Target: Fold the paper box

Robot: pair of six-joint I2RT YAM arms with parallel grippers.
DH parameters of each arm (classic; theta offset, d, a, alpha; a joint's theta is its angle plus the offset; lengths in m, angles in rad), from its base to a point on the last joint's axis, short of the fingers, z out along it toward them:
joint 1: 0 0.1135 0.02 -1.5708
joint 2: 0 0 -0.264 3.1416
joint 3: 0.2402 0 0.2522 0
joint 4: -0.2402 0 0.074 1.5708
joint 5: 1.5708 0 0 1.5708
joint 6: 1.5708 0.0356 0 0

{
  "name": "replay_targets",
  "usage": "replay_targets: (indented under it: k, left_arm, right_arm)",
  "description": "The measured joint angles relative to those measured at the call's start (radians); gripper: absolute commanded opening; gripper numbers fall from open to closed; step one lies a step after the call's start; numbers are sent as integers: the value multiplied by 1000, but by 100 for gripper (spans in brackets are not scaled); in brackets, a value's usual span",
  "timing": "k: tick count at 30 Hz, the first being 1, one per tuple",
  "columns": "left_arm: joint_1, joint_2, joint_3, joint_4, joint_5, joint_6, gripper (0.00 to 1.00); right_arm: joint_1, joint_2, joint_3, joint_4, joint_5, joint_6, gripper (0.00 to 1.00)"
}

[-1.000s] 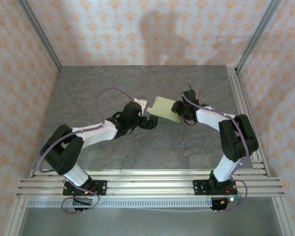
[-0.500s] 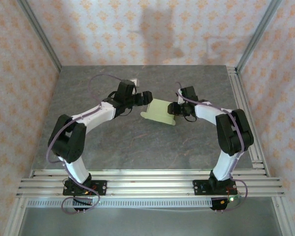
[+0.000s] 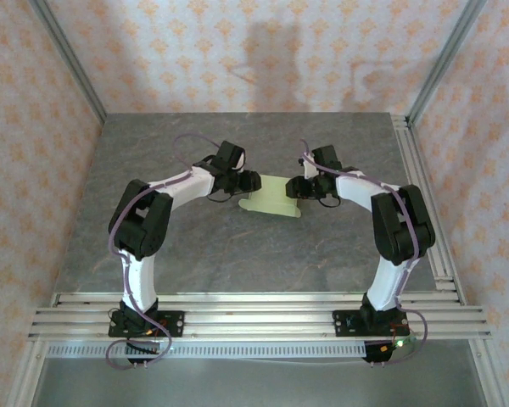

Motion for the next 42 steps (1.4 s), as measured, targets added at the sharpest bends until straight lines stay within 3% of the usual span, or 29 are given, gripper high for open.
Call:
replay_targets:
  k: [13,23,30,42]
  left_arm:
    - [29,19,-55,72,93,-13,22]
    - [62,19,-86,131,179,-24,12]
    - [95,26,-98,156,262,-23,10]
    - [114,42,-106,189,336,3,6]
  right_arm:
    - [-33,-102,-82,61,-22,87,59]
    - [-73,-150,-230,256,-69,324,66]
    - [-81,-146,-283,383,-113,478,71]
    - [-94,-70,-282,471,-191,565,73]
